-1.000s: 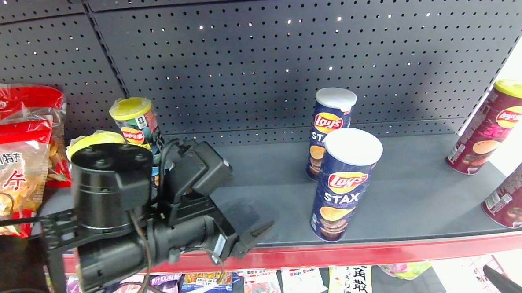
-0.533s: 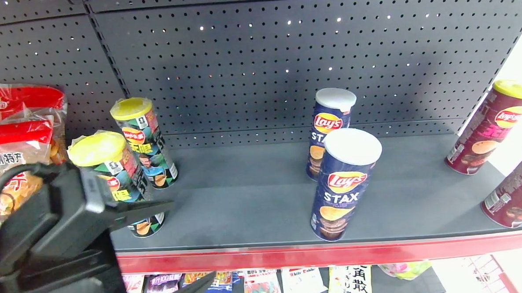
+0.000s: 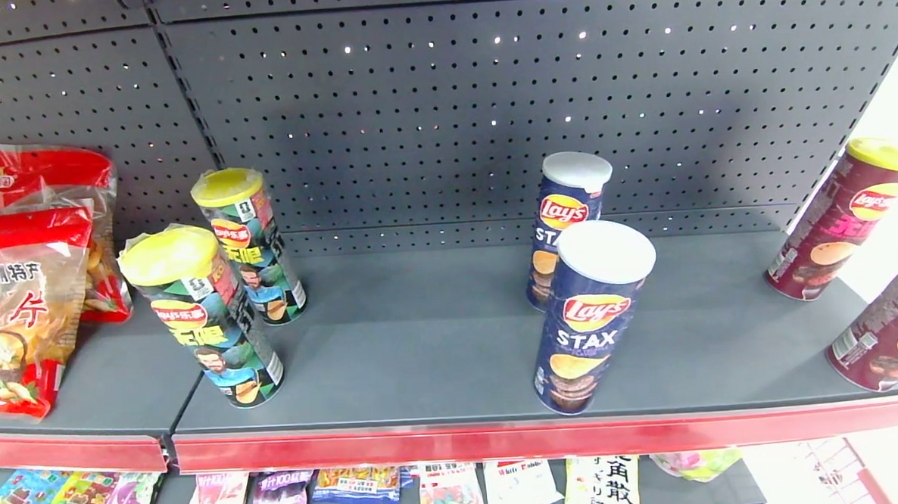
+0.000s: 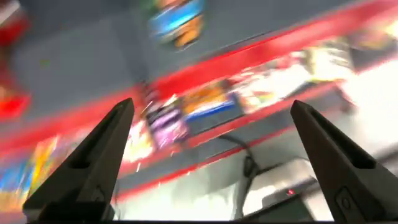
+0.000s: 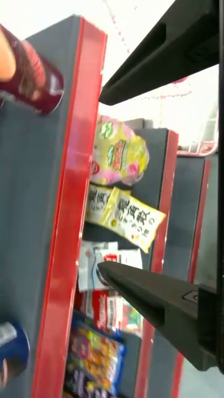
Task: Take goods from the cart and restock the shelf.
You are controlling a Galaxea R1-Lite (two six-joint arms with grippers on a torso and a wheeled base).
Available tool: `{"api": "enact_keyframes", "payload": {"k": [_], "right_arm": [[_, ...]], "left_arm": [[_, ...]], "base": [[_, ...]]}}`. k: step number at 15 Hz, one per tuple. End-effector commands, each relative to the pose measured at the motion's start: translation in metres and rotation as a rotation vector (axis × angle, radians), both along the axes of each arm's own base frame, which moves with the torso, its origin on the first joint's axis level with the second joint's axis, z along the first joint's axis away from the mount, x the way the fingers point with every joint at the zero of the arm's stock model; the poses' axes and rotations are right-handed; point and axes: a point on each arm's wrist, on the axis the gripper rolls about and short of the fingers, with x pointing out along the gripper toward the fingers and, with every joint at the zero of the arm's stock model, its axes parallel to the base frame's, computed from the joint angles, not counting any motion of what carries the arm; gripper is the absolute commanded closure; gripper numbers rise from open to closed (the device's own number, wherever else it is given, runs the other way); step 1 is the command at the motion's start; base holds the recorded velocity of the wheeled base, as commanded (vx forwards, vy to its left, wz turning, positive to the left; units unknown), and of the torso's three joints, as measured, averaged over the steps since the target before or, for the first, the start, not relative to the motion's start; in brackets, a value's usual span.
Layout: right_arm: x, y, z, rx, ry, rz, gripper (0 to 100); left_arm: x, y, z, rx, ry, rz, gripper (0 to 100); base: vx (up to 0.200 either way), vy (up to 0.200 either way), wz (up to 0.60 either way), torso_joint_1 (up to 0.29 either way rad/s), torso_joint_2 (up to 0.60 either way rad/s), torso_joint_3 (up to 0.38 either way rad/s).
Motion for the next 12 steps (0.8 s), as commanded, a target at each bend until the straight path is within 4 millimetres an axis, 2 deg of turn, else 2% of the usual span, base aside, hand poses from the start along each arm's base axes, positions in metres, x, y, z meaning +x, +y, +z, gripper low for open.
{"api": "enact_keyframes", "payload": {"k": [1,2,4,6,7,9,10,12], "right_arm": [[-0.001,0.001,-0.005,-0.003,0.019,-0.085,0],[-0.002,0.001,-0.005,0.0,0.01,-0.137,0],[-0.006,0.002,-0.005,0.014,-0.034,-0.128,0],[-0.012,0.004,-0.008,0.038,-0.112,0.062,0],[-0.012,0.005,-0.009,0.043,-0.11,0.081,0],[-0.01,0.005,-0.016,0.046,-0.113,0.069,0],[-0.013,0.004,-0.016,0.104,-0.157,-0.003,0],[-0.015,0.004,-0.017,0.113,-0.179,-0.027,0]], "left_arm": [[-0.036,0.008,-0.032,-0.036,-0.054,0.329,0],[-0.044,0.007,-0.05,-0.04,-0.075,0.393,0],[-0.054,0.007,-0.078,-0.066,-0.152,0.4,0],[-0.044,0.004,-0.068,-0.191,-0.307,0.309,0],[-0.039,0.002,-0.073,-0.205,-0.328,0.236,0],[-0.028,0.0,-0.096,-0.148,-0.368,0.154,0],[-0.031,-0.001,-0.097,-0.145,-0.387,0.231,0],[-0.031,-0.001,-0.099,-0.158,-0.393,0.24,0]], "base": [[0.0,0.0,0.0,0.0,0.0,0.0],[0.0,0.0,0.0,0.0,0.0,0.0],[0.0,0.0,0.0,0.0,0.0,0.0],[0.0,0.0,0.0,0.0,0.0,0.0],[0.0,0.0,0.0,0.0,0.0,0.0],[0.0,0.0,0.0,0.0,0.0,0.0],[0.0,0.0,0.0,0.0,0.0,0.0],[0.0,0.0,0.0,0.0,0.0,0.0]]}}
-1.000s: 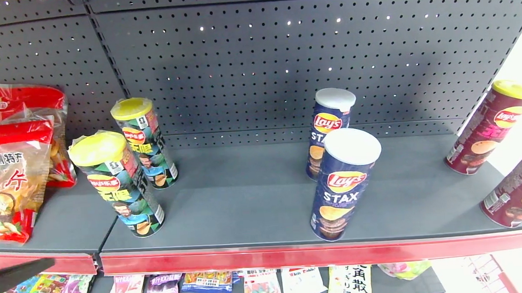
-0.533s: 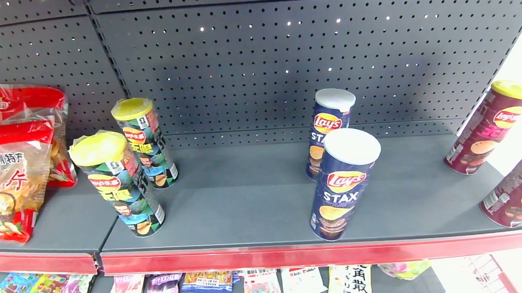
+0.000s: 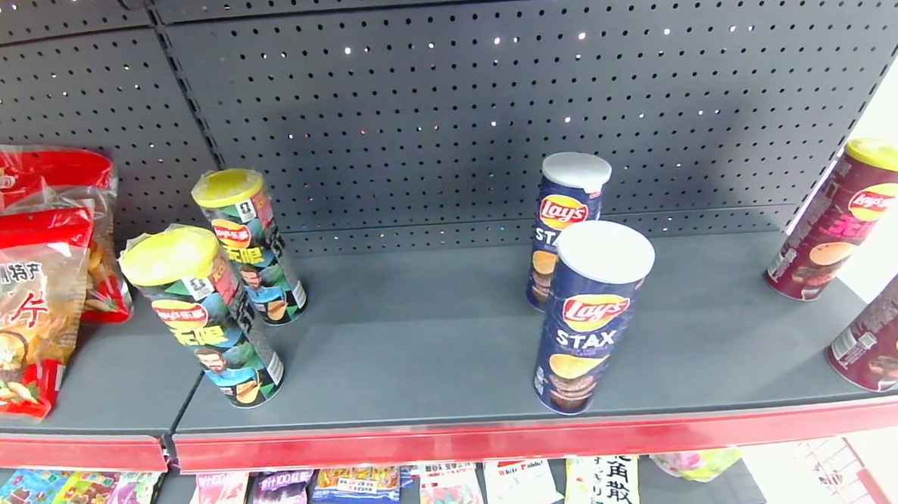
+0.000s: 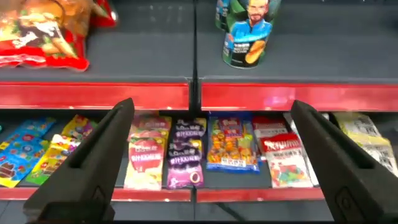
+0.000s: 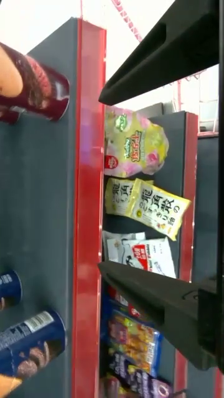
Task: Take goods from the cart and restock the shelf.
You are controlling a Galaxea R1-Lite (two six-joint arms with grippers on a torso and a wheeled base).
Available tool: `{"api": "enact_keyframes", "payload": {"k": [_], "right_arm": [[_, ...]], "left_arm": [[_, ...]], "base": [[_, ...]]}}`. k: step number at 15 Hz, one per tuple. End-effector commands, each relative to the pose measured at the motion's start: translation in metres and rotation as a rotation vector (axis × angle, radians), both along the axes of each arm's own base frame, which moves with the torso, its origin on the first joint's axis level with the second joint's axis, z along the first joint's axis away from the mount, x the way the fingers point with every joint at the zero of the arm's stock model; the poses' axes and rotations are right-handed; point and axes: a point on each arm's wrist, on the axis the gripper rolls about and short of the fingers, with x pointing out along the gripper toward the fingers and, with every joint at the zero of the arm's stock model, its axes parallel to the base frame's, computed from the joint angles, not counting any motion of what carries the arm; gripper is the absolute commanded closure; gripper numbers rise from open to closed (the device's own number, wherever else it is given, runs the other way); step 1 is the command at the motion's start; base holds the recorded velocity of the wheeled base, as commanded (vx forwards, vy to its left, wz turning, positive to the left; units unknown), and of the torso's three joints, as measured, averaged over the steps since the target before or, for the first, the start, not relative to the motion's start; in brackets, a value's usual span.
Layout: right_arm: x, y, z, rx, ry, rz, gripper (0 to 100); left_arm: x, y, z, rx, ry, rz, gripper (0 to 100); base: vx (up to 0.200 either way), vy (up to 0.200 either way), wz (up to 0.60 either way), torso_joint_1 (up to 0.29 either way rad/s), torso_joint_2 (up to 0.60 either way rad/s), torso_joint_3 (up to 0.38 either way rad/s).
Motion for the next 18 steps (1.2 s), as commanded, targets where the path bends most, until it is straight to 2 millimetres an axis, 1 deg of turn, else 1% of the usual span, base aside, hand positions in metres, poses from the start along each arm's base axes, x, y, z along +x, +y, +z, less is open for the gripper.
{"api": "enact_keyframes", "payload": {"k": [1,13,17,18], "right_arm": [[-0.0024,0.0001,-0.0013,-0.001,-0.032,-0.009,0],[-0.0024,-0.0004,-0.0015,-0.003,-0.03,-0.032,0],[-0.0025,-0.0004,-0.0015,0.001,-0.032,-0.032,0],[-0.0025,-0.0004,-0.0013,0.001,-0.033,-0.032,0]], "left_arm": [[-0.0013,-0.0002,-0.0042,-0.001,-0.021,0.013,0],[-0.0021,-0.0001,-0.0047,0.017,-0.033,0.012,0],[-0.0021,-0.0001,-0.0047,0.017,-0.033,0.012,0],[-0.0021,-0.0001,-0.0049,0.017,-0.032,0.01,0]], "base": [[0.0,0.0,0.0,0.0,0.0,0.0],[0.0,0.0,0.0,0.0,0.0,0.0],[0.0,-0.2,0.0,0.004,0.0,0.004],[0.0,0.0,0.0,0.0,0.0,0.0]]}}
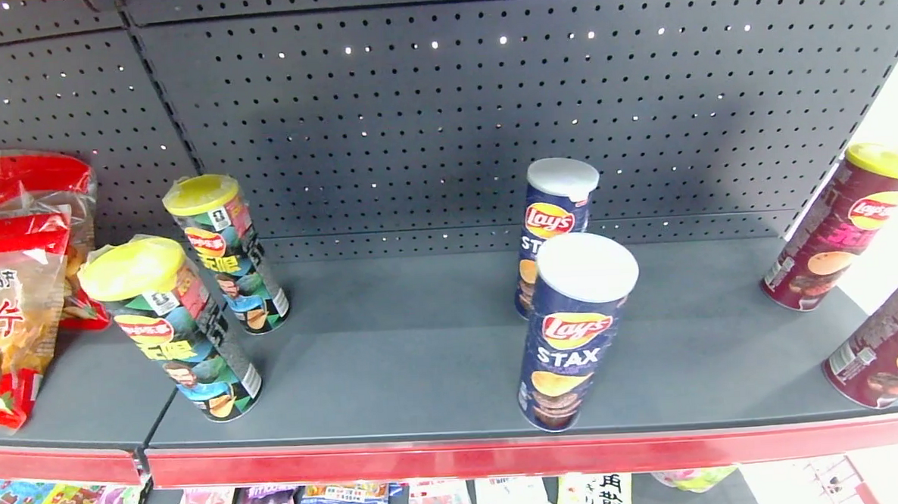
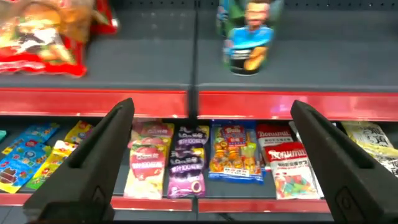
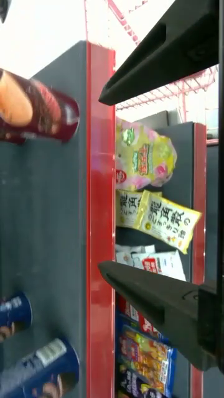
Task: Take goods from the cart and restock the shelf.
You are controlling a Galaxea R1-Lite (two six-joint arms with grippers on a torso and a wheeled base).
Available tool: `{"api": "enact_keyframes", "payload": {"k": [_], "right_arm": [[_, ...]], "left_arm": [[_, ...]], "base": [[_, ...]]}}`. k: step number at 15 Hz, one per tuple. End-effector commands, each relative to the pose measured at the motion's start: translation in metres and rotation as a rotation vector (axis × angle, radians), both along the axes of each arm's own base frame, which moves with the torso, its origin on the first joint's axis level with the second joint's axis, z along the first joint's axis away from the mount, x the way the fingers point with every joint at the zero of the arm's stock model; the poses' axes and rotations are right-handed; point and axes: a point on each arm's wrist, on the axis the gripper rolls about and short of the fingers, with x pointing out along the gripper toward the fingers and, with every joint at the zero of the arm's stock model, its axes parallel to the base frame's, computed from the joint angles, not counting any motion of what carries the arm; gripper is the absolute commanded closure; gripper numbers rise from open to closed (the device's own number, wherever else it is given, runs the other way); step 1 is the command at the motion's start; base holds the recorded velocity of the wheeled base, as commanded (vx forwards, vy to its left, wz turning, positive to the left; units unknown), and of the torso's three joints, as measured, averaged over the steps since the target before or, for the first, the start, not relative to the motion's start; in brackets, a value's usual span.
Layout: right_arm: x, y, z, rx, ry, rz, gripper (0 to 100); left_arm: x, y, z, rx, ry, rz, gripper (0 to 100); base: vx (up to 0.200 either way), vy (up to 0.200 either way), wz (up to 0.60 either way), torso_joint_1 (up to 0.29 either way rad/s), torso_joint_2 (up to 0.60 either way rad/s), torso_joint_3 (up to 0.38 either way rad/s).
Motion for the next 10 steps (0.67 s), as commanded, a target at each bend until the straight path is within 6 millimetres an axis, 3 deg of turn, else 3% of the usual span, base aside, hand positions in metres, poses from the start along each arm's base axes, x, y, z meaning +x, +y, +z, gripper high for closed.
{"api": "enact_keyframes", "payload": {"k": [1,8,10], "right_arm": [[0.0,0.0001,0.0001,0.0,-0.002,-0.001,0],[0.0,0.0001,0.0001,0.001,-0.002,0.0,0],[0.0,0.0001,0.0001,0.001,-0.002,0.0,0]], "left_arm": [[0.0002,0.0,-0.0003,-0.001,0.004,-0.002,0],[0.0002,0.0,-0.0001,-0.001,0.002,-0.002,0],[0.0002,0.0,-0.0003,-0.001,0.004,-0.002,0]], "base": [[0.0,0.0,0.0,0.0,0.0,0.0],[0.0,0.0,0.0,0.0,0.0,0.0],[-0.2,0.0,0.0,0.005,0.0,0.005]]}}
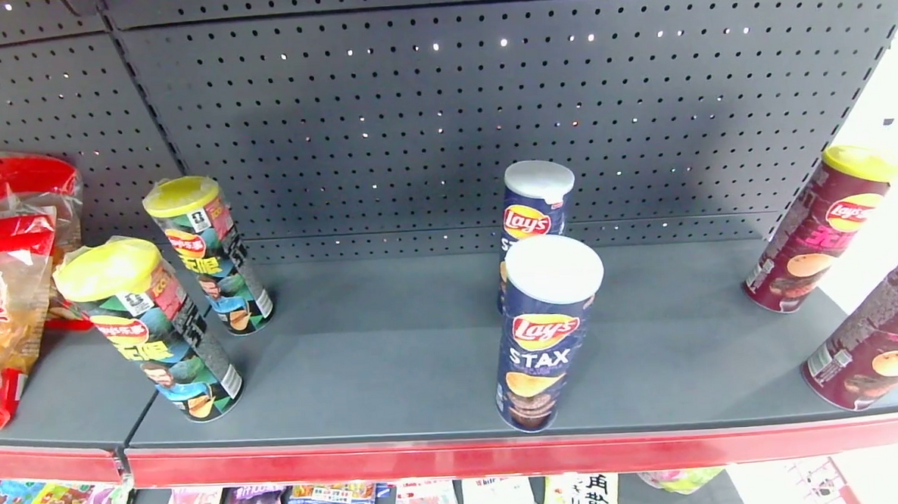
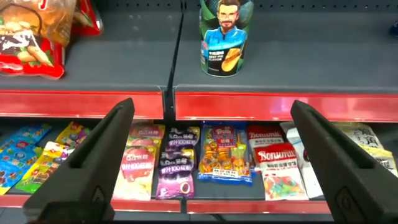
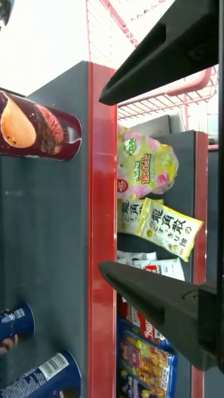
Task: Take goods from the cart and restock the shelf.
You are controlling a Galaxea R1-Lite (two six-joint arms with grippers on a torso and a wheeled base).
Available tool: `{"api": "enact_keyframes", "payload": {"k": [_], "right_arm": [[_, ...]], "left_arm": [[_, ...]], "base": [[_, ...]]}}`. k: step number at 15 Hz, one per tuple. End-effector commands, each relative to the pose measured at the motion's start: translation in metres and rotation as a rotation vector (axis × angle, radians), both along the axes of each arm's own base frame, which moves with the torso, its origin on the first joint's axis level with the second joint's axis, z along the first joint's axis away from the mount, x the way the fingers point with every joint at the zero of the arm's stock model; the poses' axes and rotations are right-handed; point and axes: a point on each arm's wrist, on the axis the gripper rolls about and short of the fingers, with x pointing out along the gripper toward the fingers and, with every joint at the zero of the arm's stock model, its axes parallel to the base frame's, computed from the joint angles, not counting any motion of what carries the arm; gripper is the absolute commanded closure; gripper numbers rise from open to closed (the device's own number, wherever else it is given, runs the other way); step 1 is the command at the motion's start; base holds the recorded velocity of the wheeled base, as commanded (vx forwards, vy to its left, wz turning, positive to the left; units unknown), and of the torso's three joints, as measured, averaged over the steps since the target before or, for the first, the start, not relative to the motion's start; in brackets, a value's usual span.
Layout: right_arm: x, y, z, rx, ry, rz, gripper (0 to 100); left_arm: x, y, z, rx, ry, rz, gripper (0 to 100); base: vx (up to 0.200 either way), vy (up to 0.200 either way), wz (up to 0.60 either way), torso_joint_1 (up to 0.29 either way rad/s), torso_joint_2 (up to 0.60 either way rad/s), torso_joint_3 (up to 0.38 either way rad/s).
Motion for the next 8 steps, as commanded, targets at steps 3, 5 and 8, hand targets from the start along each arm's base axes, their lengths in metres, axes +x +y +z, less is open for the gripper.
{"api": "enact_keyframes", "payload": {"k": [3,5,8], "right_arm": [[0.0,0.0,0.0,0.001,-0.001,-0.001,0],[0.0,0.0,0.0,0.001,-0.001,0.001,0],[0.0,0.0,0.0,-0.002,-0.001,0.001,0]], "left_arm": [[0.0001,0.0,0.0,-0.001,0.003,0.0,0],[0.0001,0.0,0.0,-0.001,0.003,0.0,0],[0.0001,0.0,0.0002,-0.001,0.001,0.0,0]], "base": [[-0.2,0.0,0.0,0.01,0.01,-0.002],[0.0,0.0,0.0,0.0,0.0,0.0],[0.0,0.0,0.0,0.0,0.0,0.0]]}}
